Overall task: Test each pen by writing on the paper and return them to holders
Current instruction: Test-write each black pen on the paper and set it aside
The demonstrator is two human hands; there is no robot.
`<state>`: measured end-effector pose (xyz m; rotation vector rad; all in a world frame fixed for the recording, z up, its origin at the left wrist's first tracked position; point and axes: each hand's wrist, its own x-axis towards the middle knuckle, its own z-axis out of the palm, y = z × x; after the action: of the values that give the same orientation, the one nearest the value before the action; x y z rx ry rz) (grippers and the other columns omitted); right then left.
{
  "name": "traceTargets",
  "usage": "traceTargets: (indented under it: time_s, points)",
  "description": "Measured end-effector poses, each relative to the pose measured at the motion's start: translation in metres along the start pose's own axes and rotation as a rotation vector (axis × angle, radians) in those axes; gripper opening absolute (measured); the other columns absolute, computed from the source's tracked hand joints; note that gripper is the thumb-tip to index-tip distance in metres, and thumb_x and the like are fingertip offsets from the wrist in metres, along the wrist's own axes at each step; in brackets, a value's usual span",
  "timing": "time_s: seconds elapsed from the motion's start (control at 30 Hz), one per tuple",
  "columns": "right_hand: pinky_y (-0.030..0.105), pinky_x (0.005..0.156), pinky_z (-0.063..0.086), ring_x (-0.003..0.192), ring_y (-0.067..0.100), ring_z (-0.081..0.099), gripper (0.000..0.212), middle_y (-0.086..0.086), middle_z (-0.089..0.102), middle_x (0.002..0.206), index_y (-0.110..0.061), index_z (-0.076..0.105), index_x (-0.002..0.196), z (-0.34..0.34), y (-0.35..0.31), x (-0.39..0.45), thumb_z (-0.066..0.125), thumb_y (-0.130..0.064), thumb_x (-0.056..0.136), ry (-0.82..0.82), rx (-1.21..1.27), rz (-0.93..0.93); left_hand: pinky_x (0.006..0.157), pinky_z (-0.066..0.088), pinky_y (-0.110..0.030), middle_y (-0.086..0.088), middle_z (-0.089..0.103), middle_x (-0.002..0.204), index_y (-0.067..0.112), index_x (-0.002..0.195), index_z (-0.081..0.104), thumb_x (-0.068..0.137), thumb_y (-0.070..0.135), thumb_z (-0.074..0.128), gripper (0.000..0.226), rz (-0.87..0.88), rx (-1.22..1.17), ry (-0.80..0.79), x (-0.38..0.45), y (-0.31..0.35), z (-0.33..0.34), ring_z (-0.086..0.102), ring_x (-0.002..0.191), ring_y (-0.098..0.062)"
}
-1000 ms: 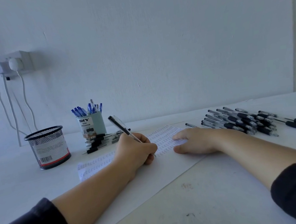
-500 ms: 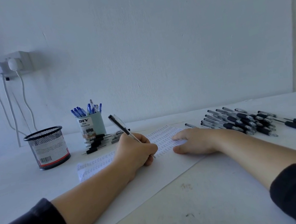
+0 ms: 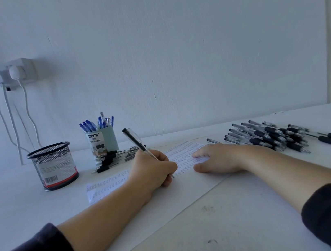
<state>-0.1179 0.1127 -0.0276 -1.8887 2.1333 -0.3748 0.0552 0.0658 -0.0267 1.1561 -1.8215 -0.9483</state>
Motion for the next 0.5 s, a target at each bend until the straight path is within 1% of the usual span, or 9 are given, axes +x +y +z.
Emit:
traceTargets:
  time_s: [0.2, 0.33, 0.5]
  points:
    - [0.031, 0.117, 0.018, 0.144, 0.013, 0.021, 0.059, -0.008, 0.022, 0.157, -0.030, 0.030, 0.147, 0.0002, 0.0004, 0.0004, 0.047, -0.048, 0.093, 0.000, -0.003, 0.000, 0.049, 0.050, -0.023, -0.012, 0.058, 0.054, 0.001, 0.069, 0.061, 0.069, -0.007, 0.062, 0.008, 0.001, -0.021, -0.007, -0.0007, -0.0007, 0.0001, 0.052, 0.040, -0.015]
    - [0.031, 0.117, 0.017, 0.143, 0.012, 0.021, 0.059, -0.009, 0.021, 0.157, -0.030, 0.030, 0.147, -0.0005, 0.0001, 0.0005, 0.047, -0.047, 0.093, -0.002, 0.004, -0.002, 0.050, 0.050, -0.023, -0.011, 0.058, 0.052, 0.001, 0.070, 0.061, 0.070, -0.006, 0.062, 0.007, -0.001, -0.032, -0.003, 0.0009, -0.0015, 0.0006, 0.053, 0.039, -0.014]
    - [0.031, 0.117, 0.017, 0.144, 0.012, 0.021, 0.059, -0.009, 0.021, 0.157, -0.030, 0.031, 0.147, 0.0006, 0.0006, 0.0010, 0.048, -0.048, 0.093, 0.002, 0.004, 0.001, 0.052, 0.050, -0.025, -0.012, 0.059, 0.054, 0.001, 0.069, 0.061, 0.070, -0.006, 0.062, 0.008, 0.003, -0.039, -0.016, 0.0020, -0.0023, 0.0001, 0.054, 0.042, -0.016]
